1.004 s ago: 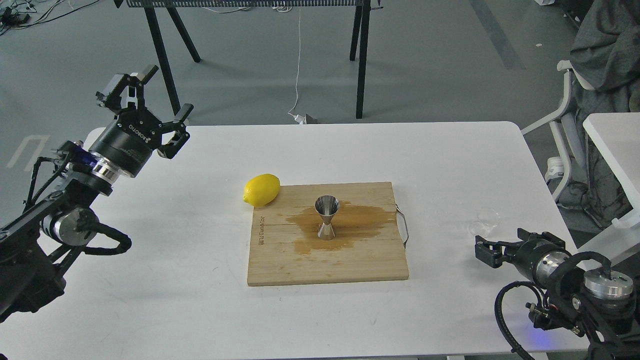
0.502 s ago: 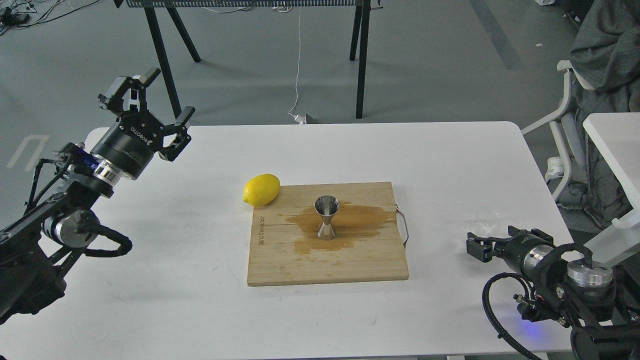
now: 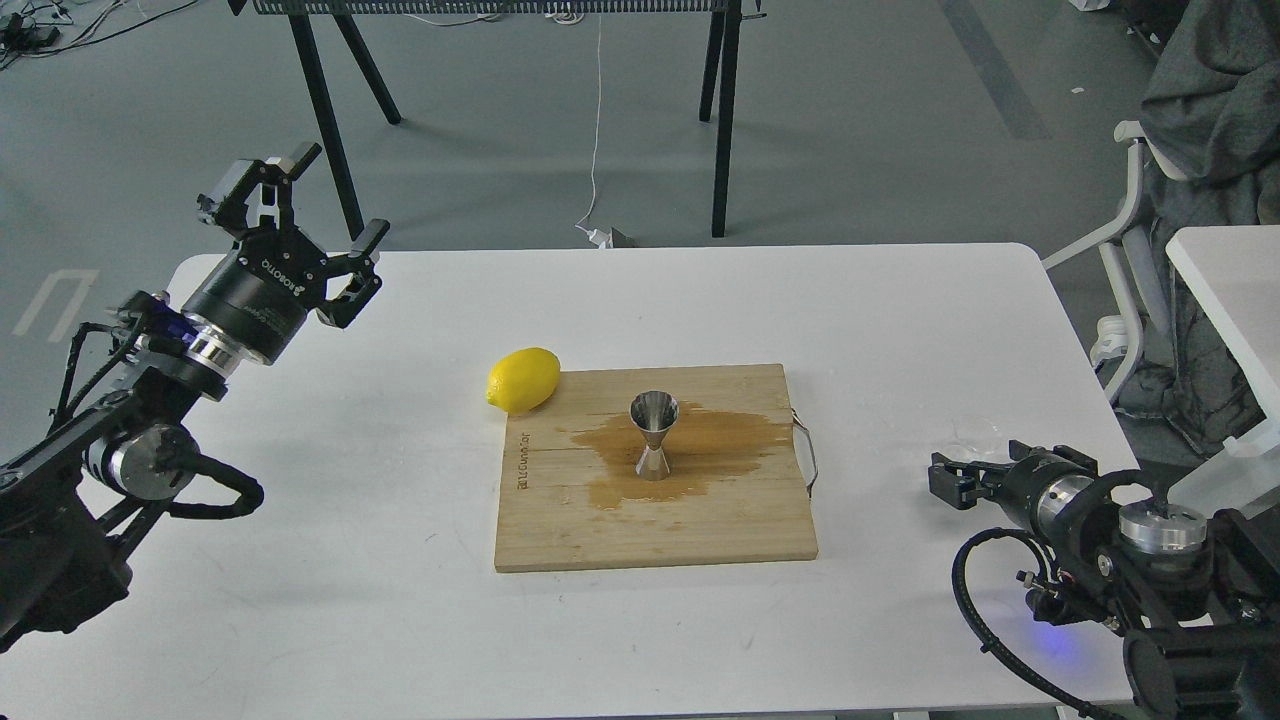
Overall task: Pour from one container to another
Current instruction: 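Lower the right gripper and grasp the small clear cup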
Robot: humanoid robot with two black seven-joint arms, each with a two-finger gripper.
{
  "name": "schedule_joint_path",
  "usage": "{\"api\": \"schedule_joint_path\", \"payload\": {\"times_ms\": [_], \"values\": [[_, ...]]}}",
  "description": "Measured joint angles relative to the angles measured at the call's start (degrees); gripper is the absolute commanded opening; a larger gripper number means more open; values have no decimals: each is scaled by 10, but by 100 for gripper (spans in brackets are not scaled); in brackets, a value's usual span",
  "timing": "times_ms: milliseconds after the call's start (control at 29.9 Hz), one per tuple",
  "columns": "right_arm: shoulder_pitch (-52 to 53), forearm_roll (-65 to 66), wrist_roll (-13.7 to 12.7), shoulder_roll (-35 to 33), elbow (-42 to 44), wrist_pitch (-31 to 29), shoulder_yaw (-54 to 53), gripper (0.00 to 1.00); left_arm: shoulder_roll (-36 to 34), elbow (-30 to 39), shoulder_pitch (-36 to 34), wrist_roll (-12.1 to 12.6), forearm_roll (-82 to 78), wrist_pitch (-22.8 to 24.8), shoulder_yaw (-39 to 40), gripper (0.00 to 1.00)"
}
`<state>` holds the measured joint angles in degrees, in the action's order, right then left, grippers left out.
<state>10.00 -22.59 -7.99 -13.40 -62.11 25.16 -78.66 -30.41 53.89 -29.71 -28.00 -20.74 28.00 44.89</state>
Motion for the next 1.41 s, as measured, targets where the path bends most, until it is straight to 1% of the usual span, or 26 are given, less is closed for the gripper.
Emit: {"api": "schedule_joint_path", "payload": {"times_ms": [201,335,602,870,1204,1405], "values": [[2,3,0,4,3,0,0,73,0,0,0,0,0,0,0,95],[3,4,0,5,3,1,0,67,0,0,1,0,0,0,0,95],[3,4,0,5,3,1,0,62,0,0,5,0,-1,0,0,95],[11,4,1,5,4,2,0,61,0,0,7,0,-2,0,0,95],[19,5,2,5,5,2,13,50,0,-1,7,0,-2,0,-1,95],[19,5,3,4,5,1,15,49,0,-1,7,0,-2,0,0,95]]}}
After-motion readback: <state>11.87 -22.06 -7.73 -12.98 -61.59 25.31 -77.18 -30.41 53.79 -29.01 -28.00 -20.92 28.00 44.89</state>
